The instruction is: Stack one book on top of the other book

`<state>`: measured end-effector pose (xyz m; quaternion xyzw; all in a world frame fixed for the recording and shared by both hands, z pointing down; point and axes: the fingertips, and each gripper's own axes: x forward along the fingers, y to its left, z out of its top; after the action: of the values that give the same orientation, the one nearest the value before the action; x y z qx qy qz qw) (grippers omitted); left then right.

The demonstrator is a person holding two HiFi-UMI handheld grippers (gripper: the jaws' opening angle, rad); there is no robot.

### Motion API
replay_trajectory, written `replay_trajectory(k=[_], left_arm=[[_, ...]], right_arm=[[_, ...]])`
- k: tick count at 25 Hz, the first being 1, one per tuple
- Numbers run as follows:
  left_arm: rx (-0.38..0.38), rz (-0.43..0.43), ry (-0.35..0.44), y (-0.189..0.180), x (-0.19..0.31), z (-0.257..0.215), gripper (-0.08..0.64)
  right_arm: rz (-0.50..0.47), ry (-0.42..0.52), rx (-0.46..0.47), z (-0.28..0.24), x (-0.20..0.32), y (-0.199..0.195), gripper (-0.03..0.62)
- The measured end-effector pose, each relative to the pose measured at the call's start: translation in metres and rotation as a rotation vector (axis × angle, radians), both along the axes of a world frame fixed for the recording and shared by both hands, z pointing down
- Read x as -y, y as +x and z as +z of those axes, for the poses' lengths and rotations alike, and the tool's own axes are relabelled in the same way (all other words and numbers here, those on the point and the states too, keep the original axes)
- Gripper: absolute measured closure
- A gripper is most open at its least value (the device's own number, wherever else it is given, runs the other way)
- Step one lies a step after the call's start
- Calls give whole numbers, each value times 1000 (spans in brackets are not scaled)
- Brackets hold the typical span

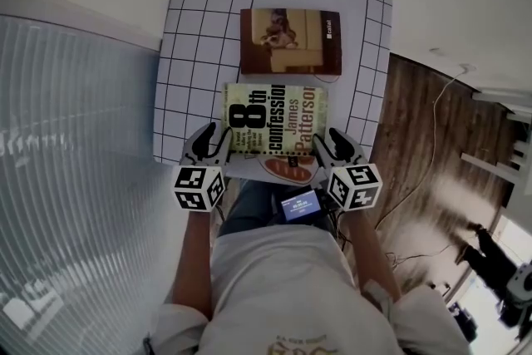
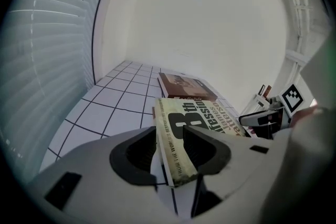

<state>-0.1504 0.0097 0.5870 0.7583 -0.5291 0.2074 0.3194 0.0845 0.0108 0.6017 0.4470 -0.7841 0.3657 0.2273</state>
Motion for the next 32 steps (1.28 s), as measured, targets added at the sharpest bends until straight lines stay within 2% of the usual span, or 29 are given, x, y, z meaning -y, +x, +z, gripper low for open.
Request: replay_trajectory(k=[14, 23, 27, 32], left_arm=[[-51, 18, -86, -1, 4, 14, 359], [-91, 31, -125, 2, 7, 19, 357], [-111, 3, -133, 3, 9, 20, 348], [-126, -2, -157, 9, 9, 24, 342]], right_arm=[[24, -65, 43, 11, 8, -6, 362], [18, -95, 90, 16, 14, -17, 314], [23, -92, 97, 15, 16, -18, 287], [20, -115, 88, 17, 14, -16, 285]])
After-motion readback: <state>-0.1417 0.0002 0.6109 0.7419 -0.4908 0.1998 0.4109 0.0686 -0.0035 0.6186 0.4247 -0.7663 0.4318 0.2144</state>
